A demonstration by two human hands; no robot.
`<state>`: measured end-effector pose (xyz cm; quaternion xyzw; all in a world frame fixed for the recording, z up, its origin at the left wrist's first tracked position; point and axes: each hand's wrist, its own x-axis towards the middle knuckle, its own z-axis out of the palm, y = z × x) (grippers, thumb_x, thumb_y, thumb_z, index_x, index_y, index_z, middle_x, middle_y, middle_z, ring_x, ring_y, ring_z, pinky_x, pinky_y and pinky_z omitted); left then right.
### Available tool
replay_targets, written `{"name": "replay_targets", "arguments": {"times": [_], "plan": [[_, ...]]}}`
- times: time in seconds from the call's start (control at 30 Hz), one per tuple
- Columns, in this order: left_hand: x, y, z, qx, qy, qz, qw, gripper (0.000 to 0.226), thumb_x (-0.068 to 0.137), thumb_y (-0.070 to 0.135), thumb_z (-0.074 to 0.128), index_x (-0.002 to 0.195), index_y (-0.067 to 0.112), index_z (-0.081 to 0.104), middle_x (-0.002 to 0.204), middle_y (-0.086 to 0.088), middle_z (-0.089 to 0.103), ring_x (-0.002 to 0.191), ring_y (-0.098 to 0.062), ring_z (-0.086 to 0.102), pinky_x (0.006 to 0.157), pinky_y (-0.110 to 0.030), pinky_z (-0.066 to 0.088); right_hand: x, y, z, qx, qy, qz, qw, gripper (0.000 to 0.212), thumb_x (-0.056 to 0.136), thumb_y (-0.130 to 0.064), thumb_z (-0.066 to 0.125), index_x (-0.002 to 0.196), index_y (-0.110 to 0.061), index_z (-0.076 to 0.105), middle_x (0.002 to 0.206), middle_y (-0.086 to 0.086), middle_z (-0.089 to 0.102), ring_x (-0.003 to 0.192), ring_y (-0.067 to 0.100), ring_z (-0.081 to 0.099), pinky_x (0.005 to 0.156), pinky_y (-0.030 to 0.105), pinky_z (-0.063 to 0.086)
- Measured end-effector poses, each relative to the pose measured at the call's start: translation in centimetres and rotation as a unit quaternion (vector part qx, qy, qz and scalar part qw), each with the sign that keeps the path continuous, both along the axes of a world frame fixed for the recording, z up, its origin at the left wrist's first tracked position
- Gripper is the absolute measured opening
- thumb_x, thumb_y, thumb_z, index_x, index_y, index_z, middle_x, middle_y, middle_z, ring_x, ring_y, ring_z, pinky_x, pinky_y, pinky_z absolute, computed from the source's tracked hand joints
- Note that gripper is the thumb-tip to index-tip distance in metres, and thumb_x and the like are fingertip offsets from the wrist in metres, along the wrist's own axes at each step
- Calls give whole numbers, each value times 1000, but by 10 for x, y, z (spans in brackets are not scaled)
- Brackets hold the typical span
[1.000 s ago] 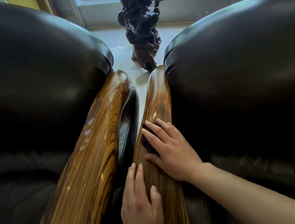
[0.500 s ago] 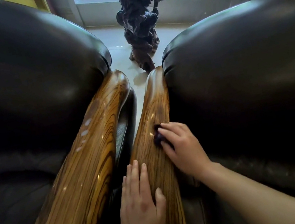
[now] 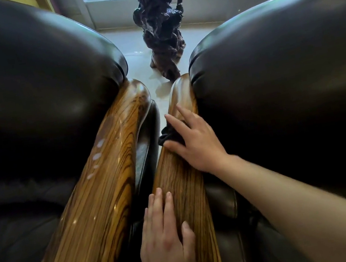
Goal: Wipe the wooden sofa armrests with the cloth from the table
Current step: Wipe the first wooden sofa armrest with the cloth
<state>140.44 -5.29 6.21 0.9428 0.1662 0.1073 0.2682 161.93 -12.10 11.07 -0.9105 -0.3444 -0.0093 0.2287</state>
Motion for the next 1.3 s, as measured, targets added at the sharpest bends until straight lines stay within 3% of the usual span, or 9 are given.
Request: {"name": "replay_targets", "arguments": {"times": [0.13, 0.27, 0.47, 0.7, 0.87, 0.97, 1.07, 1.2, 1.3], "plan": [[1, 0, -1, 8, 0, -4, 1000, 64, 90, 41, 36, 150, 19, 33, 160, 1, 25, 148, -14, 18, 116, -43, 26, -22, -14, -18, -117, -54, 80, 988, 71, 96, -70, 12, 159, -36, 14, 168, -9, -11, 154, 21, -18, 125, 48, 2], [2, 1, 1, 24, -6, 6, 1000, 64, 86, 39, 40, 147, 17, 40, 157, -1, 33, 145, -18, 27, 111, -44, 32, 6, -7, -9, -137, 0, 27, 990, 77, 91, -75, 4, 158, -39, 9, 167, -13, -15, 153, 16, -20, 124, 46, -2], [4, 1, 2, 34, 4, 11, 999, 66, 84, 39, 42, 146, 18, 41, 156, -2, 35, 143, -20, 31, 108, -45, 38, 25, 18, 3, -158, 38, -17, 987, 71, 98, -70, 15, 159, -36, 14, 167, -8, -18, 151, 21, -25, 123, 45, -9], [3, 2, 0, 27, 5, 1, 1000, 67, 84, 38, 42, 148, 18, 37, 158, -1, 32, 146, -18, 25, 109, -48, 38, -46, -34, -22, -134, -67, 110, 983, 60, 104, -62, 19, 157, -34, 24, 169, -4, 5, 155, 25, -8, 124, 45, 4], [3, 1, -2, 19, -8, 0, 1000, 65, 86, 37, 42, 148, 19, 35, 158, 1, 29, 146, -15, 22, 112, -47, 26, 43, -4, 2, -171, 6, -17, 985, 65, 100, -63, 14, 158, -35, 22, 169, -6, -7, 153, 24, -19, 125, 43, -3], [3, 2, -3, 13, -9, 6, 1000, 64, 87, 37, 41, 148, 19, 35, 158, 2, 29, 146, -13, 19, 112, -47, 25, 37, 22, 2, -150, 28, -48, 987, 63, 102, -62, 19, 158, -33, 24, 169, -7, -6, 153, 26, -20, 124, 45, -5], [2, 3, 1, -2, -14, 3, 1000, 64, 86, 36, 40, 147, 18, 39, 158, 1, 30, 146, -12, 19, 111, -47, 31, -24, 14, -14, -112, -54, 26, 992, 58, 105, -56, 22, 155, -30, 33, 169, -6, 9, 154, 29, -14, 125, 51, 2], [1, 3, 0, -20, -12, 9, 1000, 62, 89, 37, 37, 149, 18, 37, 160, 4, 26, 148, -7, 13, 114, -45, 30, -48, -28, -21, -105, -104, 164, 975, 49, 108, -45, 30, 152, -26, 41, 165, -2, 25, 156, 28, 3, 126, 44, 6], [1, 2, -2, -28, -17, 8, 999, 61, 91, 37, 36, 149, 19, 38, 160, 5, 26, 149, -7, 14, 114, -44, 32, -2, -16, -8, -128, -63, 74, 987, 53, 106, -48, 28, 155, -29, 35, 168, -3, 16, 156, 27, -2, 125, 45, 7]]}}
